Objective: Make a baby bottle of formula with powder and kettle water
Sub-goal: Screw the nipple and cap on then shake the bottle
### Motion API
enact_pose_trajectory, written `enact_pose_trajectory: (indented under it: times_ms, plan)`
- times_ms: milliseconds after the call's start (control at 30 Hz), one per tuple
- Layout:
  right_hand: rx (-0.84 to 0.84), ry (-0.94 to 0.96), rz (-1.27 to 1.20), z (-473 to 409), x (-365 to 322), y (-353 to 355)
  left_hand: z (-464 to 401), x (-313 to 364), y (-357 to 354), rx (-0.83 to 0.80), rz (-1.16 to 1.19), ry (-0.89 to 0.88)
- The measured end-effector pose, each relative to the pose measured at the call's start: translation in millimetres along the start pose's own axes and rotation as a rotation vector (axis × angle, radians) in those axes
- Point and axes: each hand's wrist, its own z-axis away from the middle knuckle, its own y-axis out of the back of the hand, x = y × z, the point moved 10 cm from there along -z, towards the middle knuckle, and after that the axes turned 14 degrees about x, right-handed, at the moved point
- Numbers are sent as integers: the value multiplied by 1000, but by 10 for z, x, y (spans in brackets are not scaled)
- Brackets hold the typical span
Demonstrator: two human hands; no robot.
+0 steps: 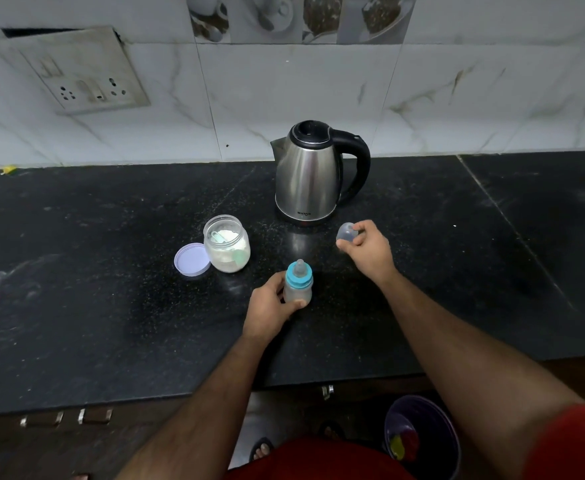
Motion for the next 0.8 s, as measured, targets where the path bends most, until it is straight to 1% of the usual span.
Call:
enact_pose_trajectory:
  times_ms: [100, 200, 267, 367, 467, 633, 800]
  plan:
    - [-23, 66, 169, -211, 11, -76, -3, -2, 14, 7, -4, 6]
    - [-96, 110, 309, -345, 23, -186, 7, 3, 27, 18, -8, 11]
    - [-142, 143, 363, -392, 22, -251, 13, 17, 45, 28, -14, 11]
    - [-212, 141, 424, -407, 76, -328, 21, 31, 69, 42, -25, 10]
    - [-207, 129, 476, -420, 104, -332, 34, 36, 89, 48, -34, 25]
    - [-157, 107, 458, -438, 99, -298, 58, 53, 108, 43, -34, 30]
    - [-130, 86, 294, -393, 9, -250, 54, 47, 127, 58, -3, 42]
